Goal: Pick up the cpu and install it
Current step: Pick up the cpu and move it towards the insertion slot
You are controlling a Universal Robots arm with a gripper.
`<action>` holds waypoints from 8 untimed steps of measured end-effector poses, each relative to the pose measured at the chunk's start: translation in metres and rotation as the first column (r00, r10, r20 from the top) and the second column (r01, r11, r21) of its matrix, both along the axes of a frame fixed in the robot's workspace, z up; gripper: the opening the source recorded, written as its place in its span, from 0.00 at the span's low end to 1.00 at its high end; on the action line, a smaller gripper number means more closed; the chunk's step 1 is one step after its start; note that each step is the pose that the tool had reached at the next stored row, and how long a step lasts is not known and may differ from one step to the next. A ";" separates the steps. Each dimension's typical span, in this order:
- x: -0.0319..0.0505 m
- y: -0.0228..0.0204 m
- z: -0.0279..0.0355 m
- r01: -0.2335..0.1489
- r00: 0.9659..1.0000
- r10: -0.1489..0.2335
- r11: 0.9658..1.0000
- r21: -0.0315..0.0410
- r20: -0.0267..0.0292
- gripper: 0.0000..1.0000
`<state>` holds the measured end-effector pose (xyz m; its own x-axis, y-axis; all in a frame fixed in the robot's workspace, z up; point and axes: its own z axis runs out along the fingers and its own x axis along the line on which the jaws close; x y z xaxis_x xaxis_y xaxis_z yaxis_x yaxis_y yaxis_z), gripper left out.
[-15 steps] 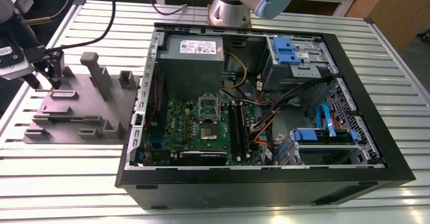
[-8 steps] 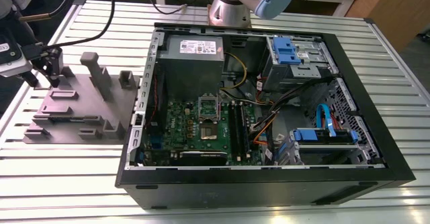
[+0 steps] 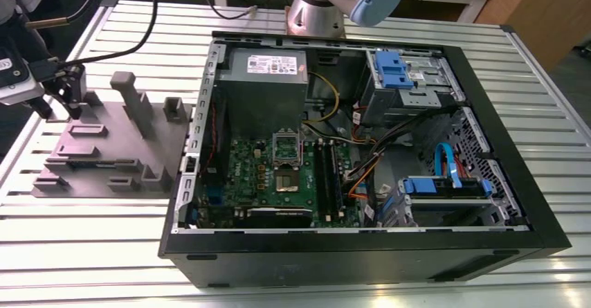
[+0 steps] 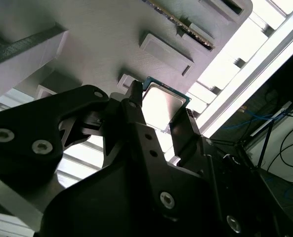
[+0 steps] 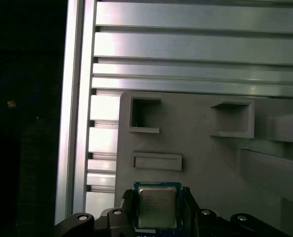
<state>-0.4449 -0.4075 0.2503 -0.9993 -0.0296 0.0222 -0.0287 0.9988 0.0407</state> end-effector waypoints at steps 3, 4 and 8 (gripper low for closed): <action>0.0000 0.0000 0.0006 0.000 1.000 0.000 1.000 0.000 0.000 0.47; 0.0000 0.0000 0.0007 0.000 1.000 0.000 1.000 0.000 0.000 0.47; 0.0000 0.0000 0.0029 0.000 1.000 0.000 1.000 0.000 0.000 0.47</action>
